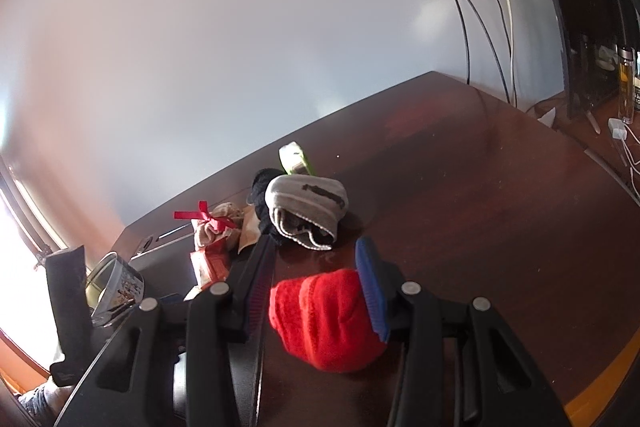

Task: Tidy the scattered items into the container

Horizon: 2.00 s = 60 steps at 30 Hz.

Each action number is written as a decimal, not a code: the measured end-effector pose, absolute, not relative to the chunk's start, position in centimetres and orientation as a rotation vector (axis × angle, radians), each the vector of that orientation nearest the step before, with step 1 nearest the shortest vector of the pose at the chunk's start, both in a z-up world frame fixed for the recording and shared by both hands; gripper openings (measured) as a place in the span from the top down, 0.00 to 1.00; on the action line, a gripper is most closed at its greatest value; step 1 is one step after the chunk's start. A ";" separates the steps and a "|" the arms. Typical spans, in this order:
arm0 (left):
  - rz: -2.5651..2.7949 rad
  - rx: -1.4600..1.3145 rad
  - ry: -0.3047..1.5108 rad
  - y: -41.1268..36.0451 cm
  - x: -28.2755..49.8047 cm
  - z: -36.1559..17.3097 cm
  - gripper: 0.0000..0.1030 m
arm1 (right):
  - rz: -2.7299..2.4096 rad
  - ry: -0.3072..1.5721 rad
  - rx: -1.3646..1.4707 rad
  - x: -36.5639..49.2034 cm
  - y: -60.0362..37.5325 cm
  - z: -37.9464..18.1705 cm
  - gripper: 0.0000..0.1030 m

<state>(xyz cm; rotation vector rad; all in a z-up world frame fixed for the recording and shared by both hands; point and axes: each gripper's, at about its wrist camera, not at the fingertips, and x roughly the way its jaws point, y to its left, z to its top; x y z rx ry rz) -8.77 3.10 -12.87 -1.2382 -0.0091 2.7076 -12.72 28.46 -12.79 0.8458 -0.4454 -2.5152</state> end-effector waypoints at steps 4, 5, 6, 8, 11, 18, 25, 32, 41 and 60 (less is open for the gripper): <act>2.702 -1.283 0.058 3.6 -8.5 -13.6 0.12 | -2.511 -0.425 0.880 -12.9 28.4 -13.5 0.58; 2.703 -1.283 0.049 3.4 -8.5 -13.6 0.12 | -2.505 -0.423 0.887 -12.8 28.4 -13.7 0.57; 2.705 -1.277 0.025 3.1 -8.5 -13.5 0.11 | -2.509 -0.413 0.888 -12.6 28.4 -13.7 0.57; 2.705 -1.265 -0.016 2.6 -8.6 -13.4 0.12 | -2.517 -0.386 0.892 -12.4 28.2 -13.8 0.56; 2.695 -1.236 -0.041 2.3 -8.5 -13.0 0.31 | -2.514 -0.364 0.895 -11.9 28.0 -13.9 0.56; 2.677 -1.184 -0.028 2.4 -7.4 -12.0 0.38 | -2.514 -0.323 0.913 -10.8 27.6 -14.3 0.24; 2.693 -1.061 -0.070 1.5 -5.6 -8.7 0.38 | -2.548 -0.207 0.952 -11.7 25.8 -15.6 0.34; 2.750 -0.987 -0.094 -0.5 -3.4 -6.3 0.38 | -2.540 -0.095 0.981 -11.6 24.8 -15.5 0.57; 2.952 -0.874 -0.043 -5.4 -0.2 -2.8 0.38 | -2.544 -0.083 0.842 -9.4 23.1 -11.3 0.58; 3.289 -0.887 -0.101 -17.8 5.2 -2.8 0.38 | -2.342 0.040 0.675 -6.3 10.9 -5.2 0.58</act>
